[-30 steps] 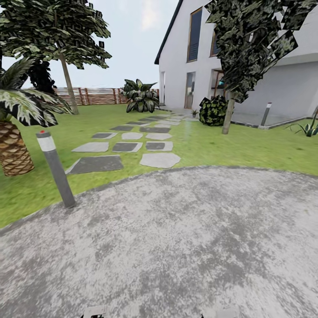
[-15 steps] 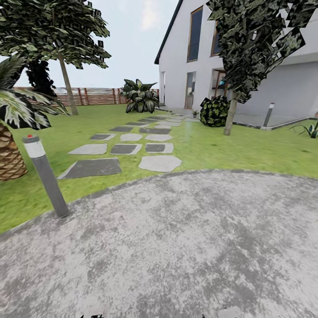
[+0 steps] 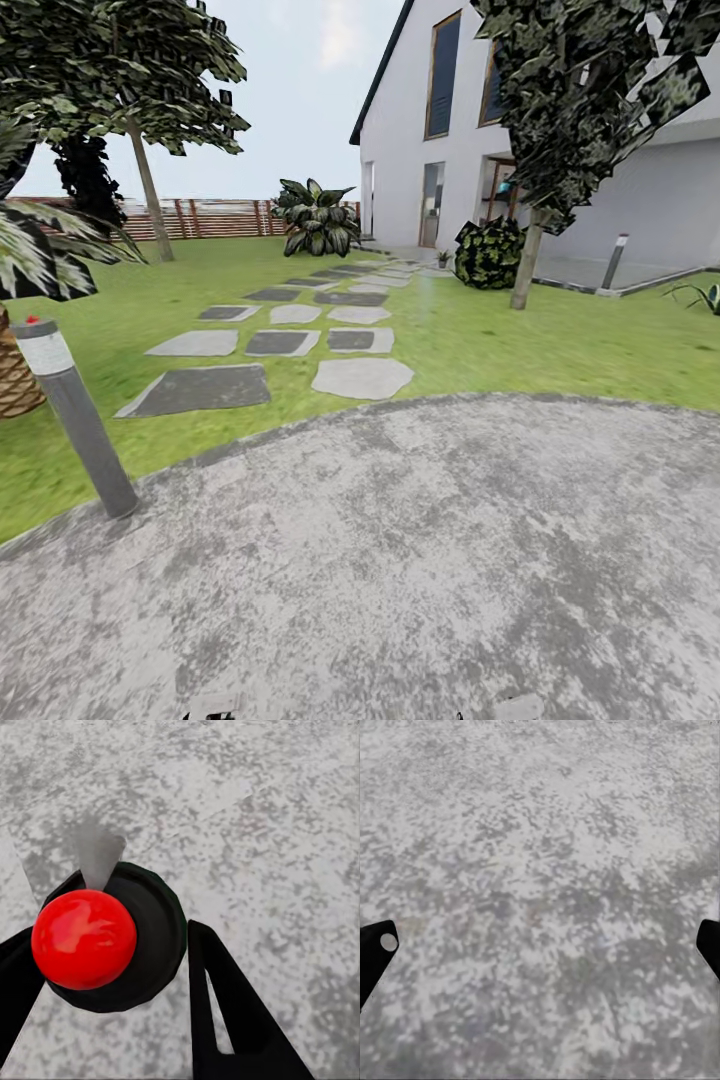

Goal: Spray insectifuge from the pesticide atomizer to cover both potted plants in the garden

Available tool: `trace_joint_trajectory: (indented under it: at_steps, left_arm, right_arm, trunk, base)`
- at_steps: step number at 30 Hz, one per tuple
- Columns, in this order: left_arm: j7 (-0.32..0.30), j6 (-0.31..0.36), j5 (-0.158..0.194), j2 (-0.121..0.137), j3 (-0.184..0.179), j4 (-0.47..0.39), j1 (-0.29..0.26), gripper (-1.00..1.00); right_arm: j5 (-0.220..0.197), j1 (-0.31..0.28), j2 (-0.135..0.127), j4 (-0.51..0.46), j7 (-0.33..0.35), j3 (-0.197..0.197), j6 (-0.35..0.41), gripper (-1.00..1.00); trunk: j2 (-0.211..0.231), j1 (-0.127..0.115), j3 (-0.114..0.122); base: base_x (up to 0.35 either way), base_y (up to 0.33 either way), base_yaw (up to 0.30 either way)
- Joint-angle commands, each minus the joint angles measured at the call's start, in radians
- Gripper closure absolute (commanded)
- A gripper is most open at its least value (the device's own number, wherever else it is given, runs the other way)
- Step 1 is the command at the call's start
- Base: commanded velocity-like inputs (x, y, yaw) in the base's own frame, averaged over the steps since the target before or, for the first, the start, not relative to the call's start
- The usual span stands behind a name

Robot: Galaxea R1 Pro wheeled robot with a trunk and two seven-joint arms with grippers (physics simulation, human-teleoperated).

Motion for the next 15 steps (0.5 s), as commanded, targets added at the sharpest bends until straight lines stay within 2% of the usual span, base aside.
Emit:
trace_joint_trajectory:
  at_steps: [1,15]
  left_arm:
    - [-0.003,-0.002,-0.007,-0.001,0.009,-0.001,0.000,1.00]
    - [-0.002,-0.002,-0.007,0.000,0.009,-0.002,0.000,1.00]
  right_arm:
    - [0.008,0.000,0.001,-0.001,0.002,-0.008,-0.002,-1.00]
    - [0.008,0.000,0.001,-0.001,0.002,-0.008,-0.003,-1.00]
  trunk:
    - [0.000,0.000,0.000]
    - [0.000,0.000,0.021]
  base:
    - [0.338,0.000,0.000]
    - [0.338,0.000,0.000]
